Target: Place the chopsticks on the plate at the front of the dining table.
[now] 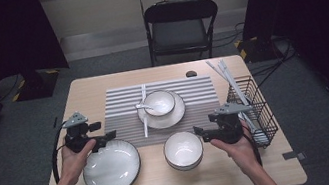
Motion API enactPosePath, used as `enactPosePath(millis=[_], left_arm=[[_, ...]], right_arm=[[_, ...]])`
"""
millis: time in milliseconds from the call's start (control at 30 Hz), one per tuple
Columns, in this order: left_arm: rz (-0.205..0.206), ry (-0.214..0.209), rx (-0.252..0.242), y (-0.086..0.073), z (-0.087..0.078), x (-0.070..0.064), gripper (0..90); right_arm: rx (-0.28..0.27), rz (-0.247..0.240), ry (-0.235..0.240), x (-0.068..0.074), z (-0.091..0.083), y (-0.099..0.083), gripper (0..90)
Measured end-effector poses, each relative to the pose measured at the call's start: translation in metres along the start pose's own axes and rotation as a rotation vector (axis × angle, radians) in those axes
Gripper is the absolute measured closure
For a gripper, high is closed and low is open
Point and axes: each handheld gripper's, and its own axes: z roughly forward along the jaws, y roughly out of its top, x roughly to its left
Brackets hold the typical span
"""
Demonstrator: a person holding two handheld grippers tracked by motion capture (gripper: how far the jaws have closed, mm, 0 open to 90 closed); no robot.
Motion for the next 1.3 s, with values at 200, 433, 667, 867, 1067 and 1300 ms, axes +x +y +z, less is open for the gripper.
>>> enactPosePath(millis=[200, 433, 667, 867, 1067, 1300], left_arm=[[-0.025, 0.001, 0.015, -0.015, -0.010, 0.005, 20.7], [-0.001, 0.037, 0.028, -0.024, -0.015, 0.004, 20.6], [-0.015, 0.063, 0.017, -0.033, -0.029, 0.011, 20.3], [-0.023, 0.107, 0.043, -0.047, -0.040, 0.018, 20.9], [-0.031, 0.126, 0.059, -0.060, -0.050, 0.025, 20.9], [-0.099, 0.162, 0.048, -0.091, -0.067, 0.039, 21.0]], right_arm=[[-0.002, 0.008, -0.011, -0.002, -0.007, -0.008, 24.4], [0.006, 0.021, -0.017, 0.000, -0.012, -0.016, 24.5], [0.039, 0.030, -0.030, -0.001, -0.021, -0.033, 24.1], [0.074, 0.023, -0.040, 0.000, -0.026, -0.046, 23.2], [0.107, 0.034, -0.045, 0.001, -0.028, -0.055, 22.9], [0.140, 0.048, -0.056, 0.000, -0.024, -0.066, 22.8]])
